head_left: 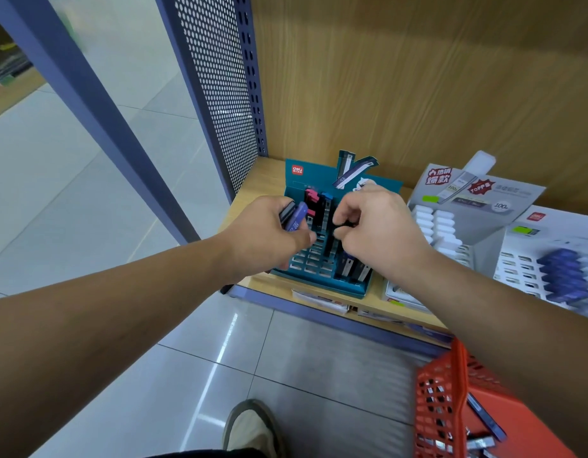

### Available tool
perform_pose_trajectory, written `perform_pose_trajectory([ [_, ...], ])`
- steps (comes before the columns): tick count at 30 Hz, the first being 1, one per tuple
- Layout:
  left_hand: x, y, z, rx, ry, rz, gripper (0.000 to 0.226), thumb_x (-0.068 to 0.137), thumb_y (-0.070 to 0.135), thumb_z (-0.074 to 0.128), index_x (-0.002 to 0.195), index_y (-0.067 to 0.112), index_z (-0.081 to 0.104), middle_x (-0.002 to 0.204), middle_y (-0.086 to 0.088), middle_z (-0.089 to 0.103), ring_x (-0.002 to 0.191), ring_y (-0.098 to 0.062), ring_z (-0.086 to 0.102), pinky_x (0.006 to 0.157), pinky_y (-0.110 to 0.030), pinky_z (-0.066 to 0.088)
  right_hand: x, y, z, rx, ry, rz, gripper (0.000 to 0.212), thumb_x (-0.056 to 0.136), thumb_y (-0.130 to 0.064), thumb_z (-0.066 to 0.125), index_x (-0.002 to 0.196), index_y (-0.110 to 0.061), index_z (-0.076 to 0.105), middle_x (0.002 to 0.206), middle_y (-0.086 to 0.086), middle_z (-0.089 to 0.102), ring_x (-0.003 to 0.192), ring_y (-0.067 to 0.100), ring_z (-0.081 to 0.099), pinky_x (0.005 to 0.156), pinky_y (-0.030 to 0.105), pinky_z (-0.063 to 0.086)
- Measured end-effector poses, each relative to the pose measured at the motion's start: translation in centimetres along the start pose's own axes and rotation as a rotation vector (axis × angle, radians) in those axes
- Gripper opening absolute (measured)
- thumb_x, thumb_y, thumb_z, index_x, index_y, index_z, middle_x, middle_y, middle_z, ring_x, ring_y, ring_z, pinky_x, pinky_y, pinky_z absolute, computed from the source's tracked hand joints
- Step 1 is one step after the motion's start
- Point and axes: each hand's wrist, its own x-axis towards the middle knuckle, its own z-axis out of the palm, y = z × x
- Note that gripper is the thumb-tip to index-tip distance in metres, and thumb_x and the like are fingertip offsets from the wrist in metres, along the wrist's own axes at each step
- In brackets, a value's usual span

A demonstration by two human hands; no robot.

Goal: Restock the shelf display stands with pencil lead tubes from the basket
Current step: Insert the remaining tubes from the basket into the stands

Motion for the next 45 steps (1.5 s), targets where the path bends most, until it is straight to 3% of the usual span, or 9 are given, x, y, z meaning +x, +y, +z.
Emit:
perform_pose_trajectory([
  [3,-0.6,1.0,-0.1,-0.077,-0.028,-0.031,0.026,0.094,0.031,0.075,0.095,0.007,0.064,0.058,0.0,0.061,0.042,-0.009,0.054,0.041,-0.022,0.041,-0.6,0.3,-1.0,0.026,-0.012,0.006,0.01,0.086,-0.017,0.08,0.083,-0.025,0.076,0.087,-0.013,0.053,0.108,0.023,0.062,0.087,0.038,0.054],
  [9,-1.9,4.7,-0.1,-0.447,-0.053,-0.216,0.046,0.098,0.062,0.056,0.083,0.018,0.054,0.069,-0.002,0.054,0.053,-0.013,0.049,0.045,-0.024,0.029,-3.8,-1.5,-7.0,0.339,-0.155,0.183,0.011,0.088,-0.023,0.081,0.081,-0.016,0.077,0.066,-0.005,0.069,0.057,0.005,0.06,0.061,0.028,0.051],
  [15,-3.8,11.2,2.8,-0.688,-0.113,-0.245,0.044,0.097,0.059,0.059,0.075,0.021,0.051,0.067,0.003,0.04,0.053,-0.011,0.034,0.045,-0.022,0.016,-8.9,-3.8,-12.7,0.686,-0.275,0.384,0.023,0.089,-0.024,0.082,0.102,-0.01,0.071,0.084,0.009,0.071,0.069,0.02,0.066,0.069,0.042,0.057],
  [21,-5.6,16.2,7.3,-0.945,-0.082,-0.208,0.033,0.1,0.044,0.064,0.085,0.016,0.055,0.064,0.001,0.051,0.05,-0.014,0.045,0.044,-0.023,0.042,-14.0,-3.1,-15.1,1.035,-0.381,0.465,0.034,0.096,-0.008,0.07,0.129,-0.011,0.061,0.103,0.015,0.076,0.09,0.024,0.074,0.081,0.037,0.061],
  [29,-7.7,19.5,10.9,-0.844,-0.027,-0.089,0.024,0.104,0.039,0.057,0.105,0.016,0.058,0.085,-0.004,0.075,0.08,-0.019,0.073,0.069,-0.033,0.058,-20.4,2.9,-18.1,1.013,-0.295,0.542,0.024,0.096,0.012,0.059,0.117,0.0,0.066,0.086,0.014,0.073,0.08,0.028,0.074,0.078,0.039,0.063],
  [34,-8.5,20.9,15.3,-0.508,-0.252,-0.094,0.037,0.101,0.056,0.053,0.097,0.019,0.051,0.062,0.003,0.032,0.045,-0.012,0.024,0.04,-0.02,0.02,-24.1,6.7,-21.1,0.956,-0.094,0.642,0.025,0.094,0.013,0.05,0.102,-0.009,0.057,0.082,0.012,0.068,0.065,0.021,0.057,0.062,0.038,0.053],
  [37,-8.5,23.1,18.4,-0.523,-0.436,-0.12,0.047,0.1,0.063,0.049,0.095,0.017,0.055,0.06,0.002,0.036,0.044,-0.013,0.022,0.042,-0.021,0.017,-25.6,7.6,-22.8,0.974,0.033,0.677,0.006,0.098,-0.012,0.061,0.1,-0.013,0.056,0.071,0.006,0.055,0.059,0.02,0.046,0.057,0.036,0.042],
  [40,-8.0,24.4,20.5,-0.601,-0.599,-0.15,0.038,0.102,0.047,0.048,0.097,0.011,0.058,0.064,-0.001,0.046,0.046,-0.016,0.034,0.041,-0.024,0.027,-27.3,8.6,-23.9,0.962,0.093,0.761,0.038,0.097,-0.049,0.062,0.108,-0.013,0.062,0.065,0.001,0.044,0.055,0.017,0.037,0.053,0.033,0.035],
  [45,-8.6,24.7,22.0,-0.564,-0.76,-0.056,0.029,0.103,0.04,0.059,0.102,0.011,0.058,0.07,-0.002,0.053,0.051,-0.015,0.044,0.044,-0.023,0.034,-29.0,9.3,-26.3,1.12,0.172,0.794,0.038,0.095,-0.051,0.06,0.083,-0.016,0.053,0.059,0.004,0.026,0.049,0.02,0.025,0.054,0.034,0.032],
])
